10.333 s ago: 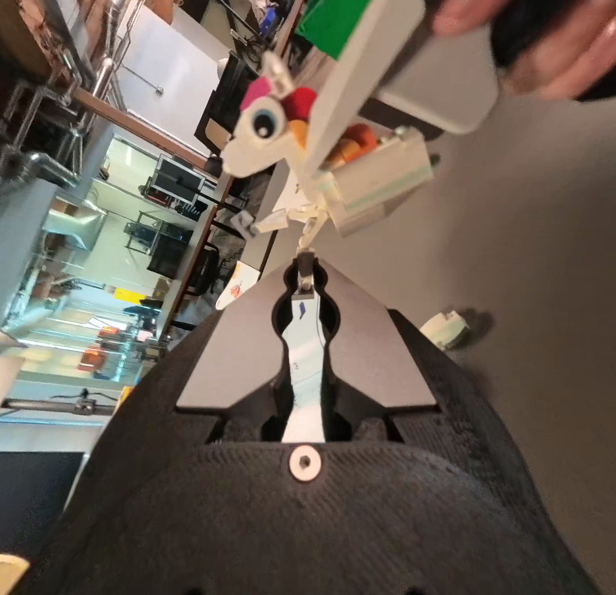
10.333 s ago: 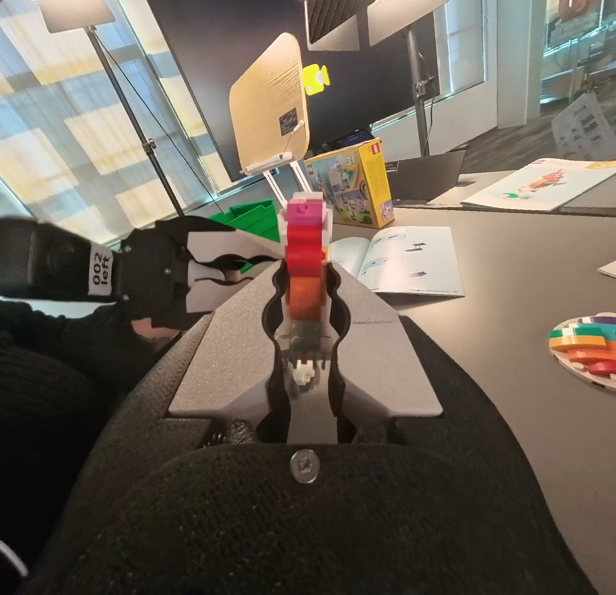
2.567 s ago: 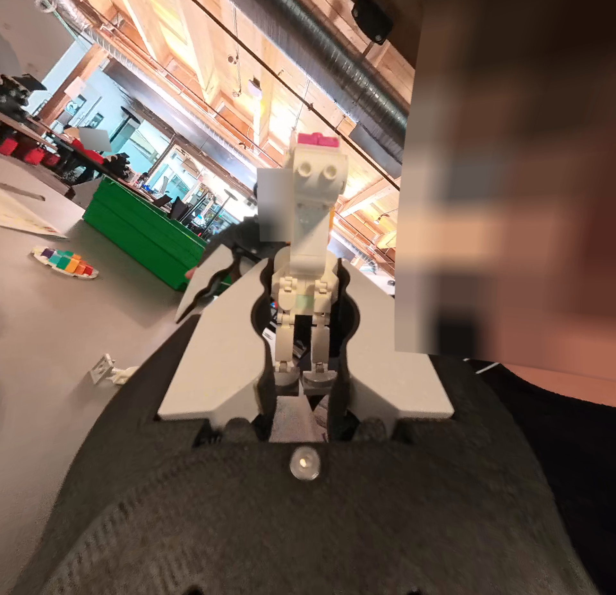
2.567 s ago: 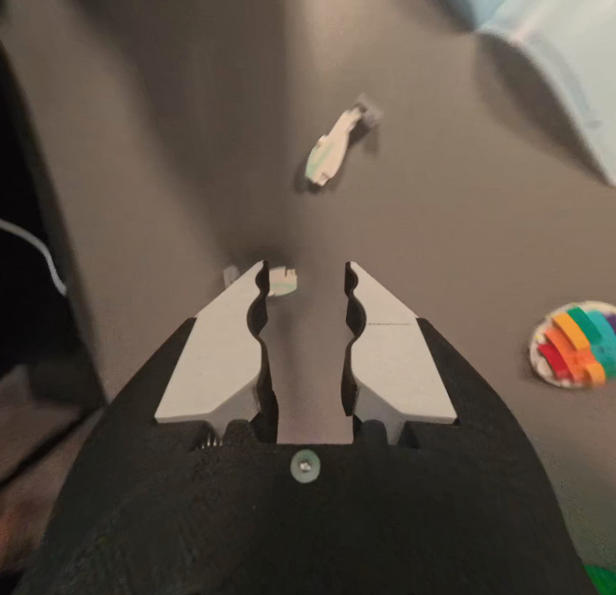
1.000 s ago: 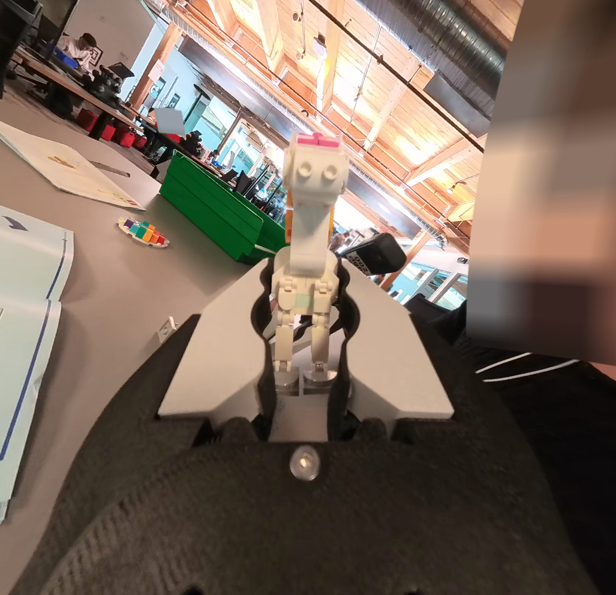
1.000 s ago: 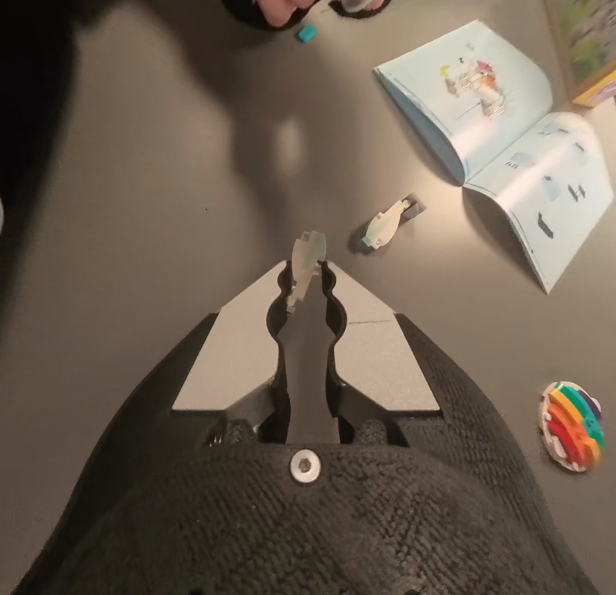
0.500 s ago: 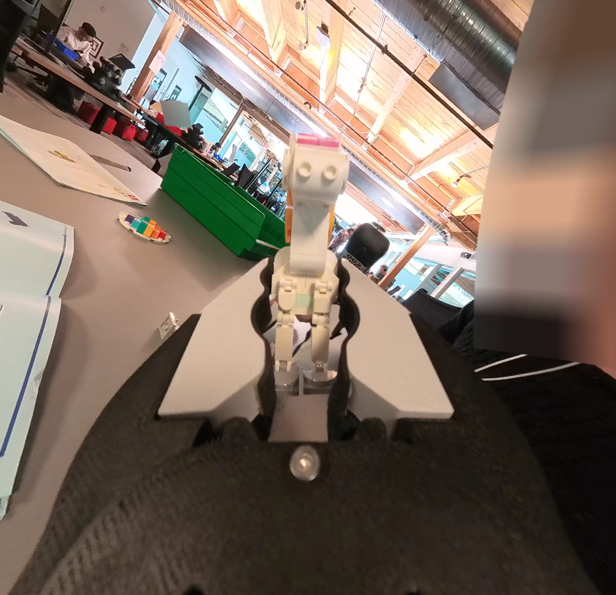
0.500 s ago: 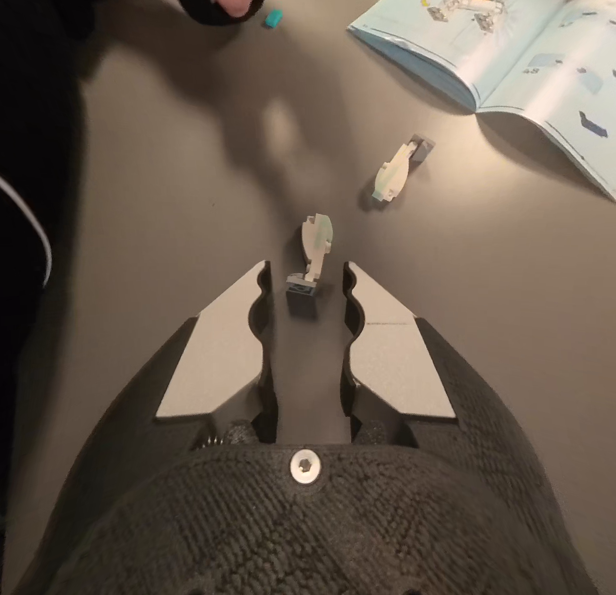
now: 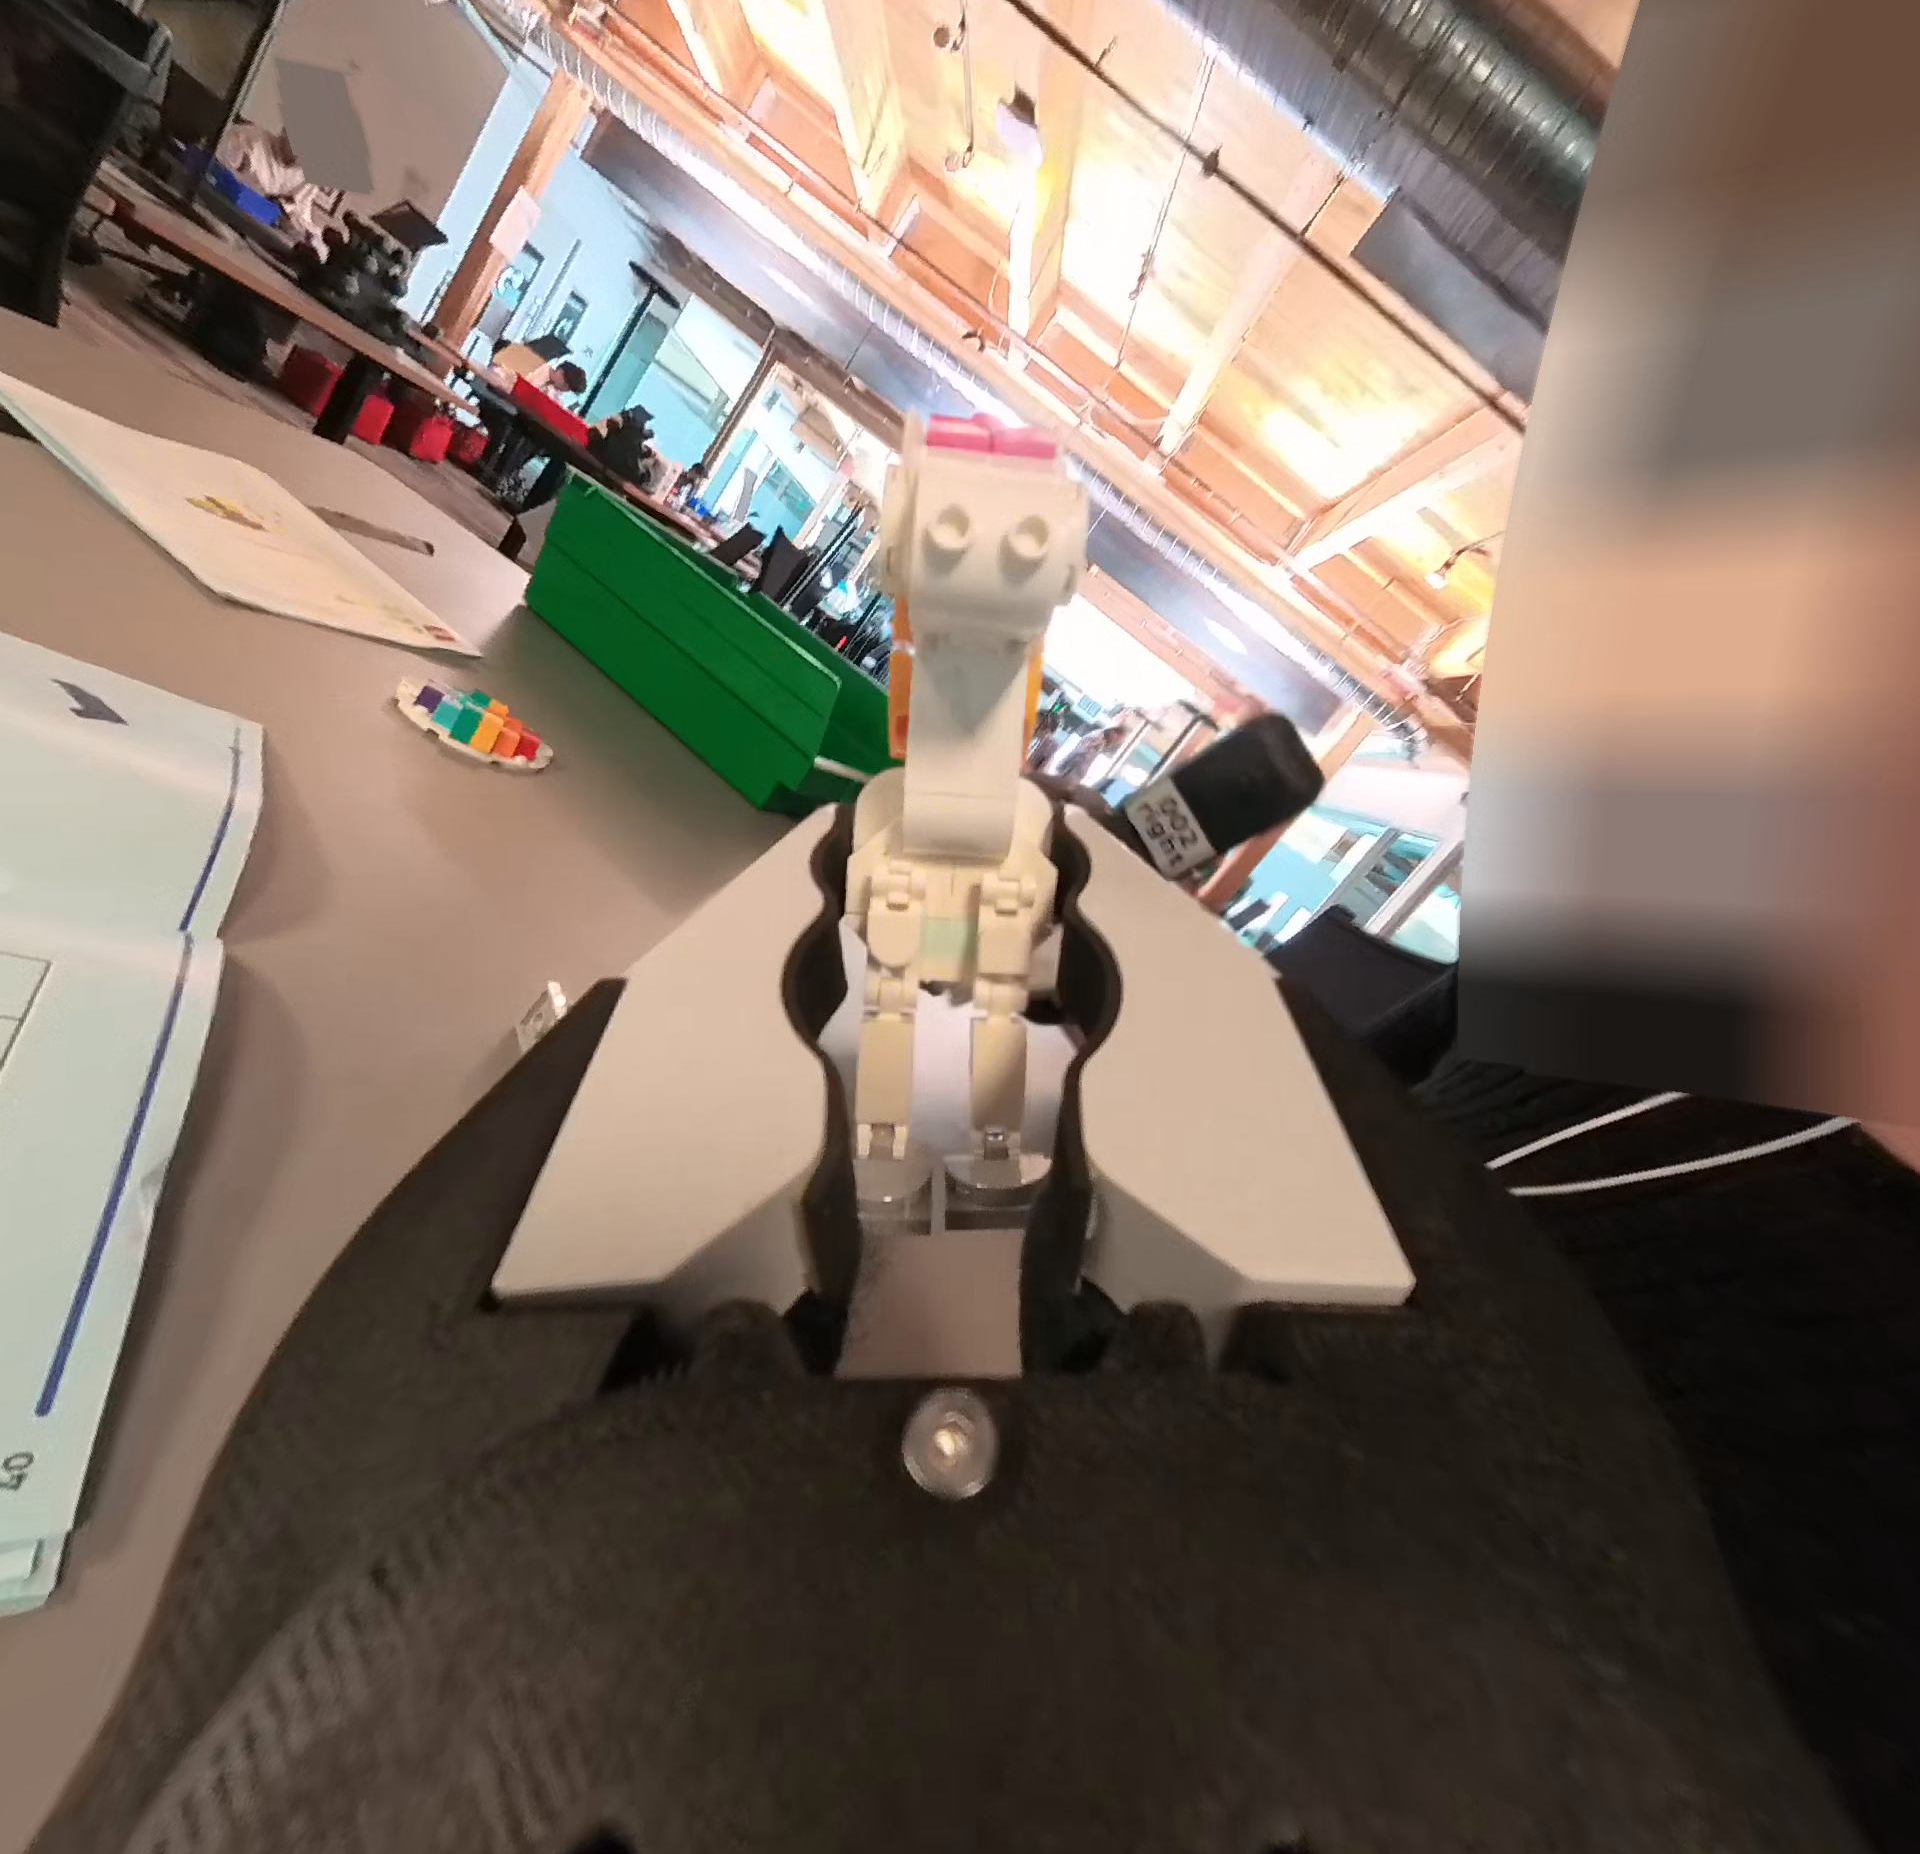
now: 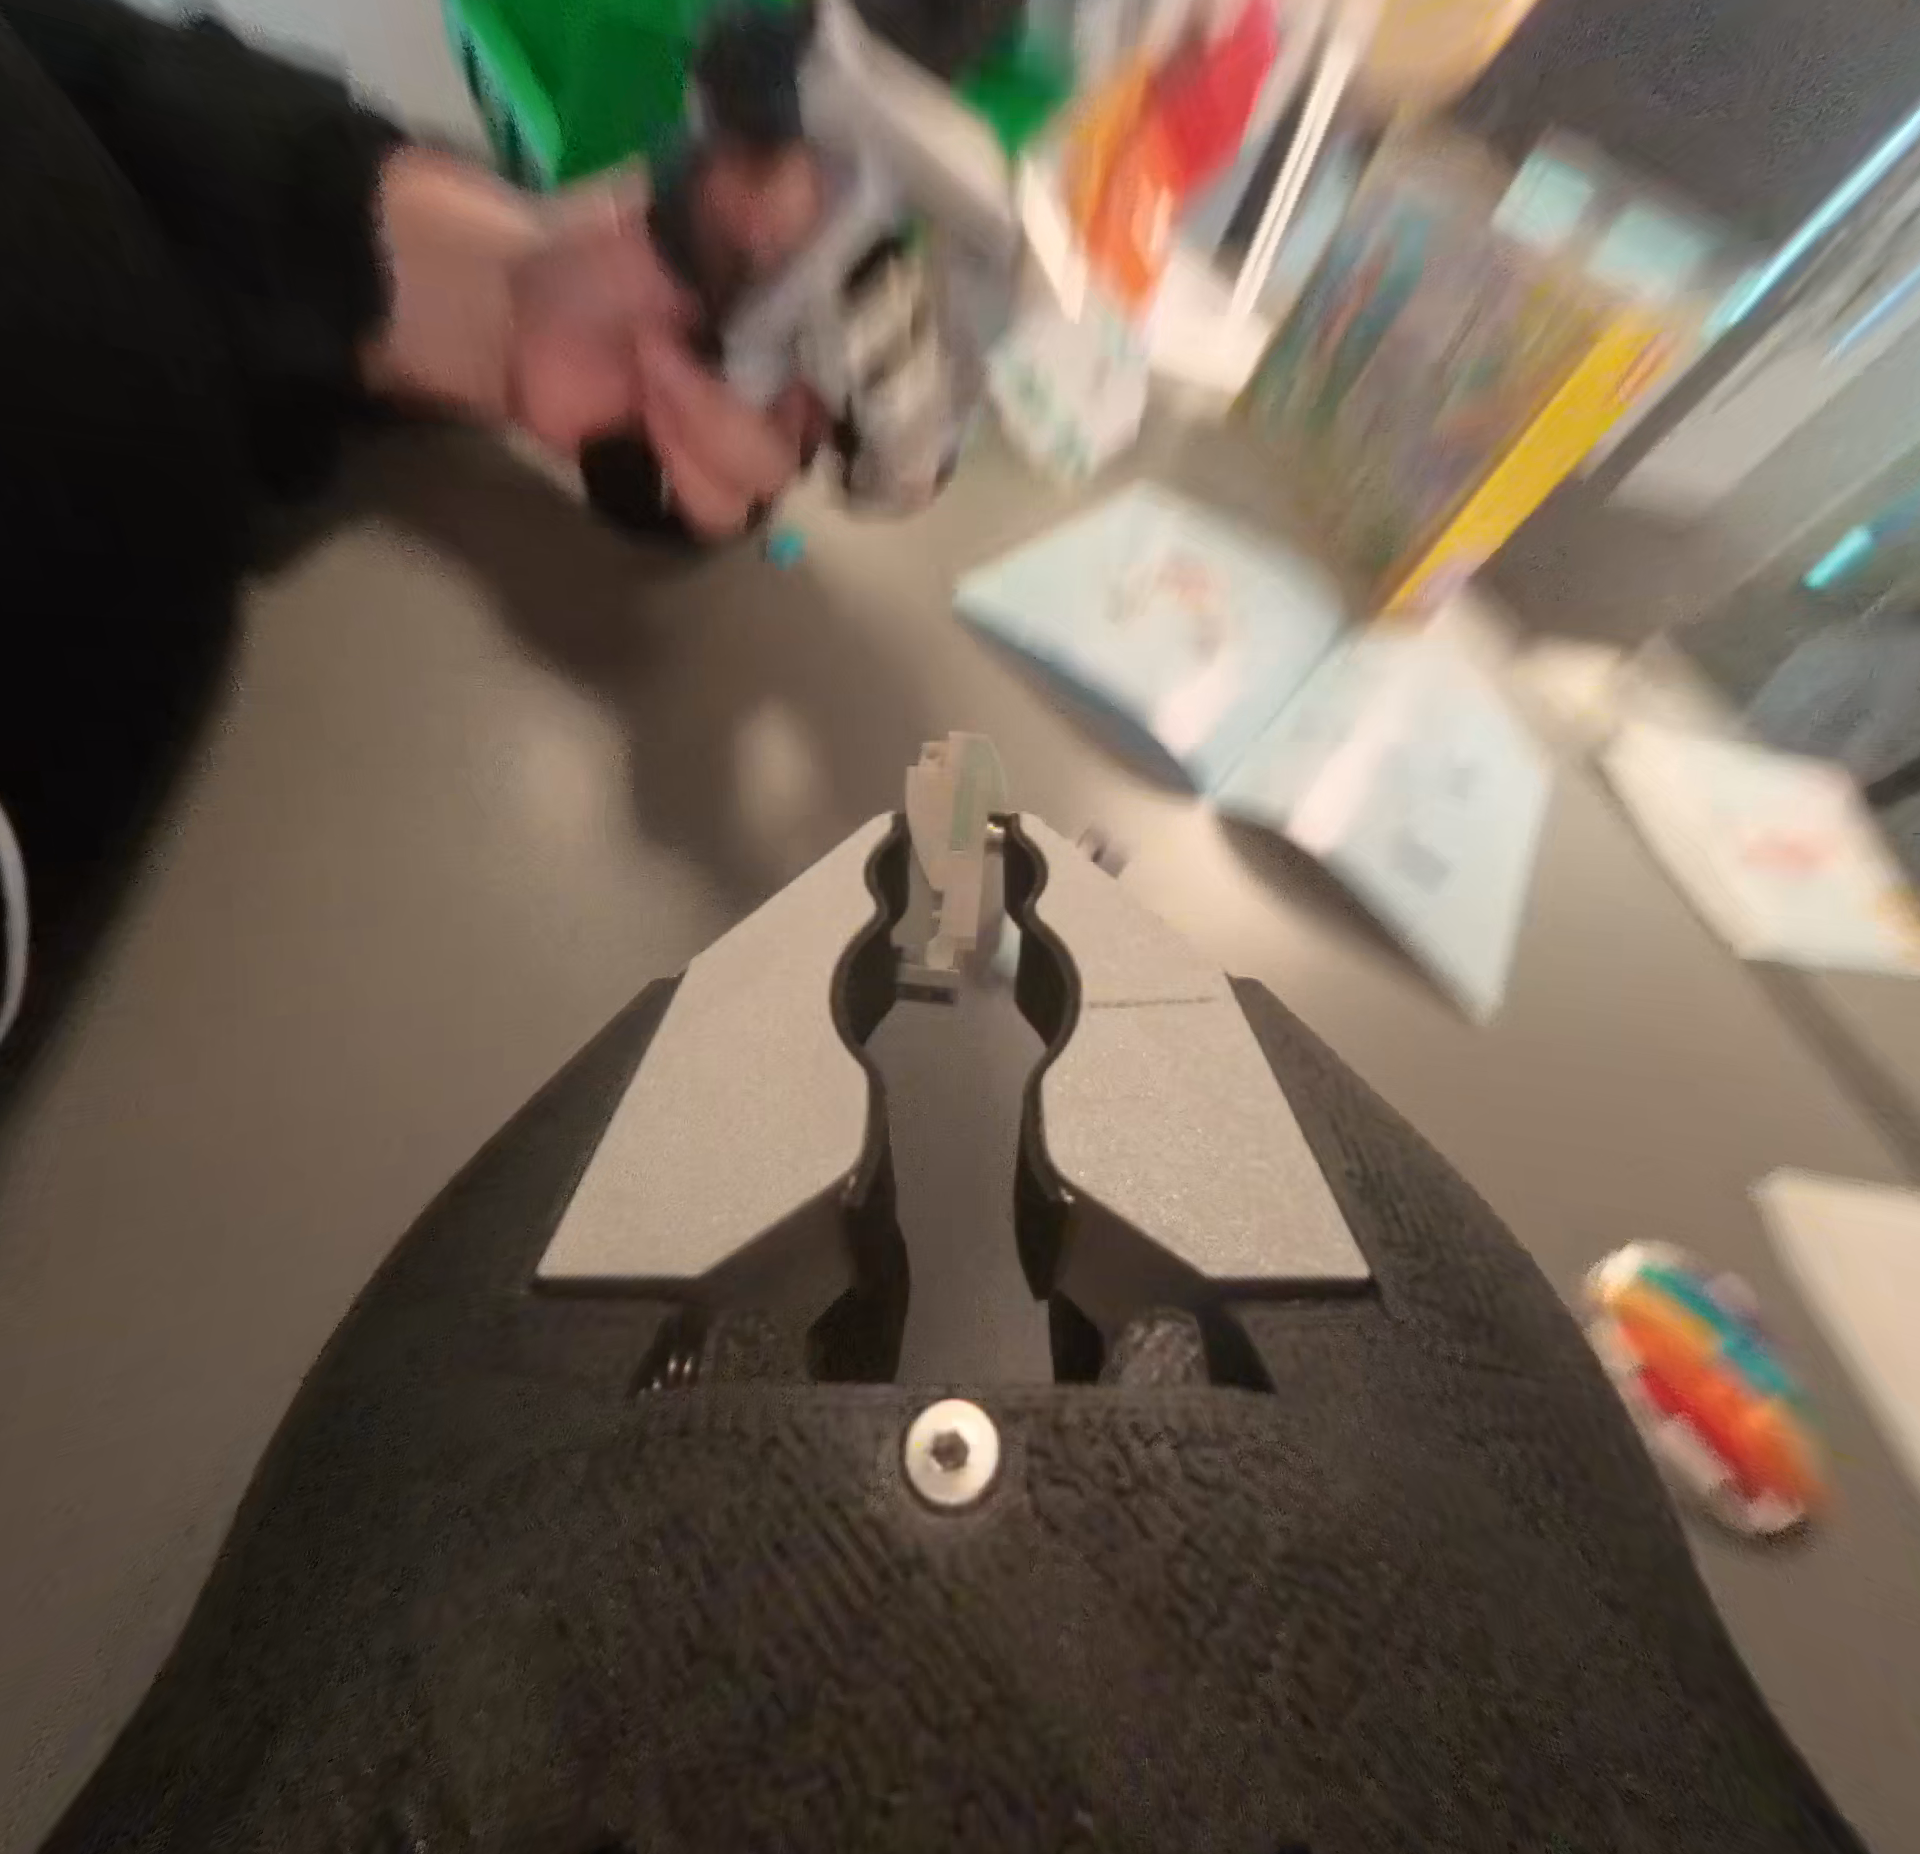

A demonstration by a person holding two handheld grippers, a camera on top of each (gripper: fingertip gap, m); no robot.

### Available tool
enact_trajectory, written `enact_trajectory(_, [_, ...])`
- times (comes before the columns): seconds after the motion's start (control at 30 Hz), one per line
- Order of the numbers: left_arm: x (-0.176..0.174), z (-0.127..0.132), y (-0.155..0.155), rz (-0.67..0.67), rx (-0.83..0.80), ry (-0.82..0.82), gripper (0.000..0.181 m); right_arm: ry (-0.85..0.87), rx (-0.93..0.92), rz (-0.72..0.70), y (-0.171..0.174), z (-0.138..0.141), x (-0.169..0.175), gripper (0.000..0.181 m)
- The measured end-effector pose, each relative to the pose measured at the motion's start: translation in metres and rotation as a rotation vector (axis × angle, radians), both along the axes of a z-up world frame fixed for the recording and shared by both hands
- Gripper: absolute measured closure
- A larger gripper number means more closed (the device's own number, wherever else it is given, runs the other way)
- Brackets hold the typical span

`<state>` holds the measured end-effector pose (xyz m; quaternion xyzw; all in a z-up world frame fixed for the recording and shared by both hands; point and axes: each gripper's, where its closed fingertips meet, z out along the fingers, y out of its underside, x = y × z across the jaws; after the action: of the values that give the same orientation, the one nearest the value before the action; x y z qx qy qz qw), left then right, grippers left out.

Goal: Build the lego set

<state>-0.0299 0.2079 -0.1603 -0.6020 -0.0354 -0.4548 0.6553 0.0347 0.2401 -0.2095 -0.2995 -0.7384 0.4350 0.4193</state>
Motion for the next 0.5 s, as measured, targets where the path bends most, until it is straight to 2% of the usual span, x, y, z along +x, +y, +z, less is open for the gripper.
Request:
enact_trajectory(0.03, [0.000,0.001,-0.001,-0.006,0.007,-0.015,0.144,0.108,0.002,0.008,-0.003,0.017,0.001,0.165])
enact_trajectory(0.13, [-0.001,0.006,-0.003,-0.028,0.030,-0.063,0.144,0.287,-0.064,0.025,-0.009,0.052,0.005,0.166])
enact_trajectory(0.33, [0.002,0.012,-0.006,-0.068,0.063,-0.111,0.144,0.375,-0.311,0.109,-0.019,0.086,0.014,0.166])
enact_trajectory(0.4, [0.002,0.017,-0.009,-0.094,0.089,-0.157,0.145,0.361,-0.352,0.072,-0.014,0.088,0.009,0.166])
enact_trajectory(0.5, [-0.002,0.020,-0.010,-0.104,0.107,-0.213,0.144,0.302,-0.313,-0.064,-0.006,0.083,-0.008,0.166])
